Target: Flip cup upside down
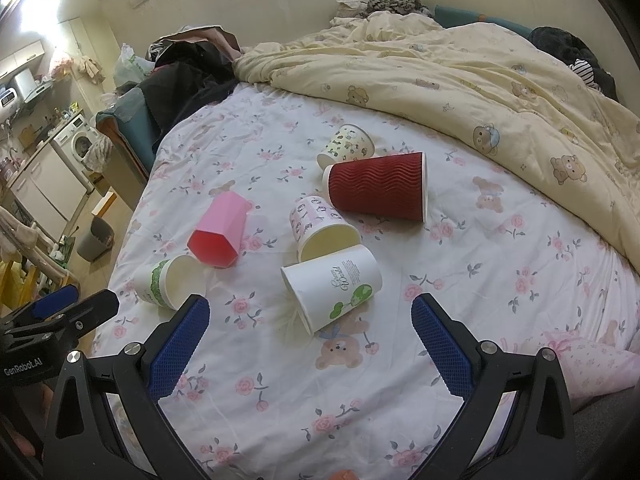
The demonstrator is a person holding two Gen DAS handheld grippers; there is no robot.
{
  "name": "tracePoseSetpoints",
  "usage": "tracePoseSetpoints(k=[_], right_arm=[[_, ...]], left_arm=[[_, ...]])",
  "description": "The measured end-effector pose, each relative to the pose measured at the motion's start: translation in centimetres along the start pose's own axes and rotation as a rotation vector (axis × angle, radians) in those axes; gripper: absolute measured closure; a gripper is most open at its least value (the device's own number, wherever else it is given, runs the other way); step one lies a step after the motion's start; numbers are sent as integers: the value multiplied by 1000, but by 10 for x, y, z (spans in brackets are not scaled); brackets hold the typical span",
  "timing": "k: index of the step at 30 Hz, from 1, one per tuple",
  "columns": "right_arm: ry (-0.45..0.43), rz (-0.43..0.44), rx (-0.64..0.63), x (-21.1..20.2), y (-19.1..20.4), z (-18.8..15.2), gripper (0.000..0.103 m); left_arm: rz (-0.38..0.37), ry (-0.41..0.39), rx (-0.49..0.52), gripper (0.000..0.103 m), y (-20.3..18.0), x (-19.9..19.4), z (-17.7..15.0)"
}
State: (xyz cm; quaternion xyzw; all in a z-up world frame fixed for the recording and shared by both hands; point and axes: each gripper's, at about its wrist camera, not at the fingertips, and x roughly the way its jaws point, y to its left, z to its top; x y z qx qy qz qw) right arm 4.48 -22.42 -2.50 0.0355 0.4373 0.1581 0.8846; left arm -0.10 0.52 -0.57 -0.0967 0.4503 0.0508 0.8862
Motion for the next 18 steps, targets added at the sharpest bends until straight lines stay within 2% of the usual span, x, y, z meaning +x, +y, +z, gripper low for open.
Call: tracePoseSetpoints(k=[18], right_arm=[[5, 0, 6, 1, -1, 0, 0]], left_arm=[[2, -3, -3, 1, 3, -1, 0]])
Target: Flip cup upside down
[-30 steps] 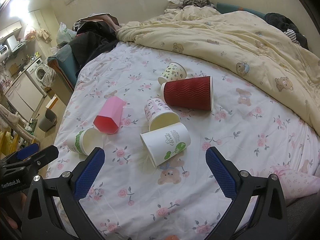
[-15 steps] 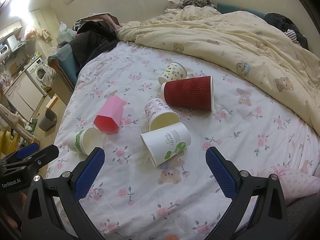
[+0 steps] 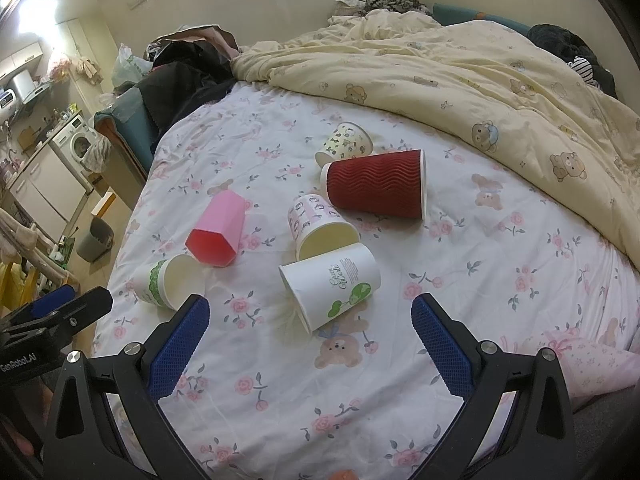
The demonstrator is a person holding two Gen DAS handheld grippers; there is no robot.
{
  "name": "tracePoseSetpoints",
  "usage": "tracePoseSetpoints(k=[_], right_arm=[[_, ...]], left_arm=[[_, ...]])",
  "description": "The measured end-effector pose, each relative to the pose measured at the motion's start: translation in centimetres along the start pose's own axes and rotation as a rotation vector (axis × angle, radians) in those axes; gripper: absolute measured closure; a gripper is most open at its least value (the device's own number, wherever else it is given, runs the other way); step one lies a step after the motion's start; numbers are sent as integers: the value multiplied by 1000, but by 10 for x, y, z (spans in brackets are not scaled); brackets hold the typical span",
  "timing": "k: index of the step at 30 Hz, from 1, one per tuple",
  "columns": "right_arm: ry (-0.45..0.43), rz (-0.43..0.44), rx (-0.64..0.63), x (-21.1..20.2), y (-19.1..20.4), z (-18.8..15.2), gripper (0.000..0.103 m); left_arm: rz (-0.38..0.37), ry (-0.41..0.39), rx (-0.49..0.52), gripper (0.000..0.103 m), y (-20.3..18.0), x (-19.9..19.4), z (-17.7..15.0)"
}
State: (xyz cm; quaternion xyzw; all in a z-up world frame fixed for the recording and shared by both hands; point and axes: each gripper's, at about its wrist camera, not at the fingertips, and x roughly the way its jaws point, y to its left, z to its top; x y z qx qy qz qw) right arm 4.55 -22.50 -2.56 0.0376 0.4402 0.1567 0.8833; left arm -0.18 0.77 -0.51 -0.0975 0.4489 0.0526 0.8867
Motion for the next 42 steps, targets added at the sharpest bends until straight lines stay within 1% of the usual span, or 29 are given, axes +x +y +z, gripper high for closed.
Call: tracePoseSetpoints(k=[4, 20, 25, 30, 33, 36, 40, 42], right_arm=[[7, 1, 0, 1, 0, -1, 0], [9, 2, 0, 2, 0, -1, 0], [25, 28, 20, 3, -1, -1, 0], [49, 37, 25, 1, 1, 0, 0], [76, 45, 52, 0, -3, 6, 0], [108, 88, 115, 1, -15, 15, 0], [201, 113, 223, 17, -36, 26, 0], [262, 141, 306, 31, -49, 31, 0]], left_arm=[[-14, -7, -2, 1, -1, -2, 1], [-20, -8, -7, 1, -2, -3, 3], [-34, -15, -16, 1, -2, -6, 3], [-19, -22, -20, 1, 3, -13, 4], [-15, -22, -41, 1, 9, -18, 5], [-12, -24, -59, 1, 14, -21, 7], [-13, -30, -73, 1, 19, -22, 9], [-13, -28, -82, 1, 21, -21, 11]])
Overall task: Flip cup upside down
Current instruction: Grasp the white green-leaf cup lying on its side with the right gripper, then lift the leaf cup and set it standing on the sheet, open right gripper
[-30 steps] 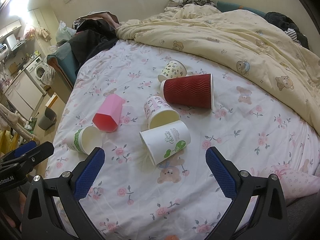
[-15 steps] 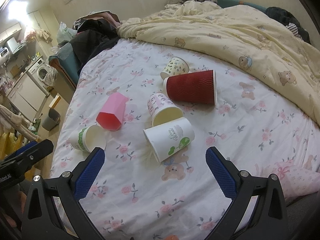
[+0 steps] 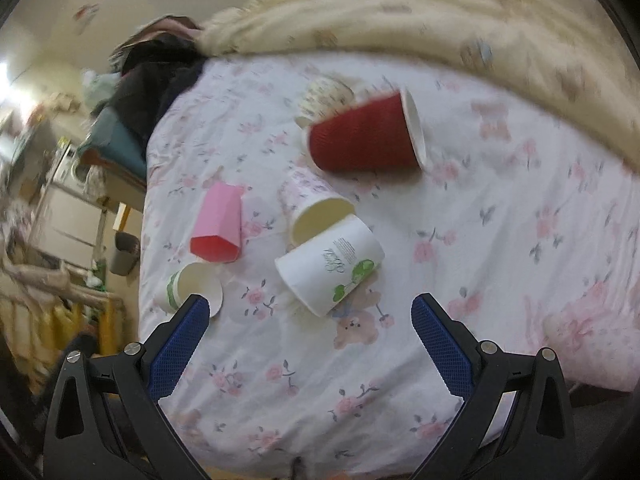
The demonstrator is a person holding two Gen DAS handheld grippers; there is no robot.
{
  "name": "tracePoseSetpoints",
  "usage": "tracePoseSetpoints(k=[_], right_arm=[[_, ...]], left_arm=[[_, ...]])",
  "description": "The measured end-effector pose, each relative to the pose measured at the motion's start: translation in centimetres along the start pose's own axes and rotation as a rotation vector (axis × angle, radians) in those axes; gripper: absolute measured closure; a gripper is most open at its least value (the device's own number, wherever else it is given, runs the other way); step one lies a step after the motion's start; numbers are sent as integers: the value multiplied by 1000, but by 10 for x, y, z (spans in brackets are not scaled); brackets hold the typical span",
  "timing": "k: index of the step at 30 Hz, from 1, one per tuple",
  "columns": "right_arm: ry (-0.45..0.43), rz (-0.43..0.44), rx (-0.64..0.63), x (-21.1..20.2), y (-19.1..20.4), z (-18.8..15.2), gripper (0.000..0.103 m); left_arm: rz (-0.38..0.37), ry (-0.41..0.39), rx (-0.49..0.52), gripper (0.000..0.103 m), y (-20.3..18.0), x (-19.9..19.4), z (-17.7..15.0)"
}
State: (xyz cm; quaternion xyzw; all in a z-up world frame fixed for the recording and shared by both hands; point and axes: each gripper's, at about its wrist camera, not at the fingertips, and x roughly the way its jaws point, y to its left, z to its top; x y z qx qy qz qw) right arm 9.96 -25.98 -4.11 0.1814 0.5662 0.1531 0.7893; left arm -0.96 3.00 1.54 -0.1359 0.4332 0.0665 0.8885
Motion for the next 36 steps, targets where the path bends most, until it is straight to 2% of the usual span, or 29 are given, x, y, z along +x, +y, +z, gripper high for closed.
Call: tracePoseSetpoints(k=[5, 6, 7, 8, 11, 17, 21, 24, 28, 30, 33, 36], right_arm=[[118, 77, 243, 42, -32, 16, 1], [134, 74, 266, 51, -34, 18, 3], [152, 71, 287, 62, -36, 20, 11], [172, 78, 306, 71, -36, 21, 14], [213, 75, 336, 96, -36, 24, 19], [241, 63, 344, 118, -36, 24, 26], [231, 98, 361, 118, -42, 21, 34], [221, 117, 360, 109, -46, 17, 35], [257, 109, 269, 89, -34, 2, 35], [292, 106, 159, 82, -13, -6, 35], [410, 113, -60, 87, 29, -22, 35], [506, 66, -263, 102, 66, -36, 35]], left_arm=[[-3, 13, -24, 1, 4, 3, 3], [-5, 12, -28, 1, 5, 3, 3], [-4, 10, -29, 1, 6, 3, 4], [-1, 11, -30, 1, 7, 3, 4], [-7, 18, -44, 1, 11, 4, 4], [-6, 30, -64, 1, 16, 7, 5], [-7, 20, -54, 1, 14, 4, 6], [-10, 19, -52, 1, 14, 3, 7], [-24, 26, -62, 1, 15, 1, 7], [-33, 30, -64, 1, 15, 0, 7], [-30, 25, -66, 1, 16, -2, 8], [-1, 8, -45, 1, 15, -6, 8]])
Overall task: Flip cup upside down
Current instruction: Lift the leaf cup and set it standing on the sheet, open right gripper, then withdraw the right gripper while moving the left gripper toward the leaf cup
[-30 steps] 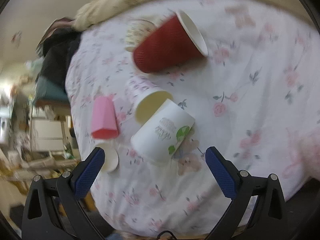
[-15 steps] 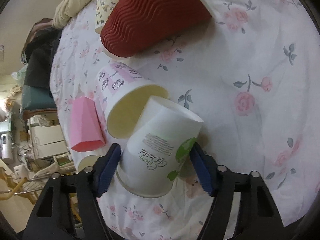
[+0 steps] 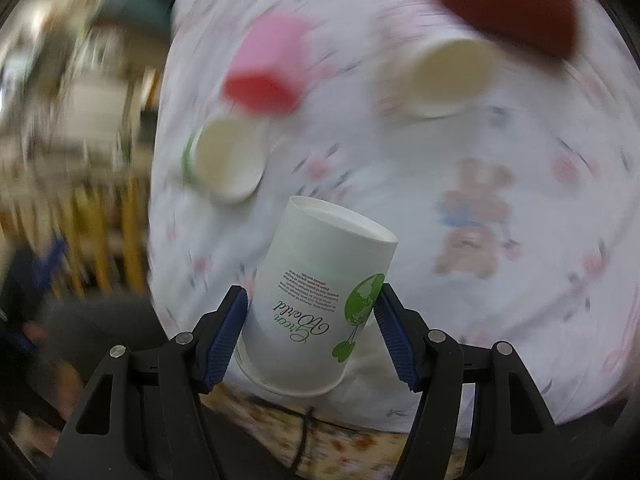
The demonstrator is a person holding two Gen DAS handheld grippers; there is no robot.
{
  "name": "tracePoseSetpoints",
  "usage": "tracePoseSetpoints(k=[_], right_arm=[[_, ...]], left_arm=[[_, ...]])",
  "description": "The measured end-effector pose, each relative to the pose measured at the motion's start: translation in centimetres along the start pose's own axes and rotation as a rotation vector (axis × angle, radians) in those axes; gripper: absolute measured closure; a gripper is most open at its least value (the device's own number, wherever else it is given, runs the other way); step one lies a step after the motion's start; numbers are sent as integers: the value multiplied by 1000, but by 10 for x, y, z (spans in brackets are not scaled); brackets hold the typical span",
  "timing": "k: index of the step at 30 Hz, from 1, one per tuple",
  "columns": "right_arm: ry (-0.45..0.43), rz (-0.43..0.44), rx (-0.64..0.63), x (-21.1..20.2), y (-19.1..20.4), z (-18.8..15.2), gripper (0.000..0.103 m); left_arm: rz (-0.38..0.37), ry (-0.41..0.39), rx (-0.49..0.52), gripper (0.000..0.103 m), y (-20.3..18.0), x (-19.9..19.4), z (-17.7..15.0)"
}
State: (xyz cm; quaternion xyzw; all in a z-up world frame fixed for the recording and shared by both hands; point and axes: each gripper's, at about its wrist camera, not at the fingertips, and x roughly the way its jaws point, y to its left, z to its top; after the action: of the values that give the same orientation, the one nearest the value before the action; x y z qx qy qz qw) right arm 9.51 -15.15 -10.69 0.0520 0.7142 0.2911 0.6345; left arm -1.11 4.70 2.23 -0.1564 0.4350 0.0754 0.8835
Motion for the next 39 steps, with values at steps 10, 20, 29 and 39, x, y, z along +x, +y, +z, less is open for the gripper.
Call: tracePoseSetpoints(k=[10, 20, 29, 39], right_arm=[[121, -116, -119, 40, 13, 17, 32], [51, -75, -88, 30, 12, 11, 0], [-188, -110, -90, -33, 12, -13, 0], [-497, -123, -44, -95, -1, -61, 0]], left_arm=[[3, 0, -47, 1, 17, -4, 3], [17, -14, -10, 1, 6, -4, 2], [39, -11, 4, 1, 1, 2, 1], [51, 23, 36, 1, -8, 15, -3]])
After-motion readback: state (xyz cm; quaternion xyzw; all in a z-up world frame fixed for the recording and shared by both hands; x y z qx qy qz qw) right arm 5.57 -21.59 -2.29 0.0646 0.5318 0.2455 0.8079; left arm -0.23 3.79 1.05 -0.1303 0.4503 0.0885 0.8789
